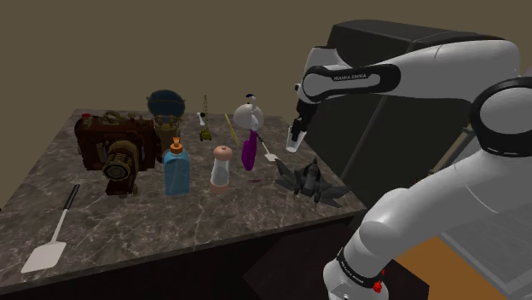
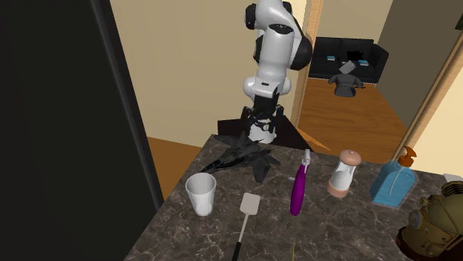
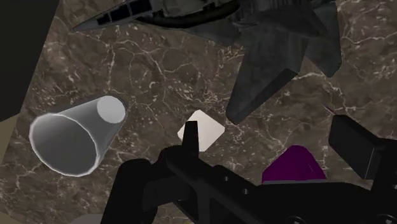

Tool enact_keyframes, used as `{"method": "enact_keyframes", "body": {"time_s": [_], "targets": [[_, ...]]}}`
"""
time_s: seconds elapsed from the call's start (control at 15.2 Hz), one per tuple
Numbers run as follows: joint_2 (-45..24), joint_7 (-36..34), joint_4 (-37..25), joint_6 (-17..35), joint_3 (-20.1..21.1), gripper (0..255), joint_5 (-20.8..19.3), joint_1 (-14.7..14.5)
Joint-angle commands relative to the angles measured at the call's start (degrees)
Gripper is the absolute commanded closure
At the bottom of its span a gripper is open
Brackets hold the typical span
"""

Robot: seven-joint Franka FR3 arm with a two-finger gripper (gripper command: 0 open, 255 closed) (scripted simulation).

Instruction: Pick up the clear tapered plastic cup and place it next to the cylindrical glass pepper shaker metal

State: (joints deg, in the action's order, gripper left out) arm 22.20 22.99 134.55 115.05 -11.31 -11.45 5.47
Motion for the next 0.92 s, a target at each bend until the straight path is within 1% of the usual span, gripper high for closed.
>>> {"method": "enact_keyframes", "body": {"time_s": [0.0, 0.4, 0.86], "targets": [[-3.9, 2.0, -1.8, 2.4, -1.6, 0, 0.0, 0.4], [-15.5, 9.0, -9.2, 7.6, -6.1, 0, 1.9, 1.8], [-30.2, 18.0, -20.9, 11.0, -9.1, 0, 7.6, 4.7]]}}
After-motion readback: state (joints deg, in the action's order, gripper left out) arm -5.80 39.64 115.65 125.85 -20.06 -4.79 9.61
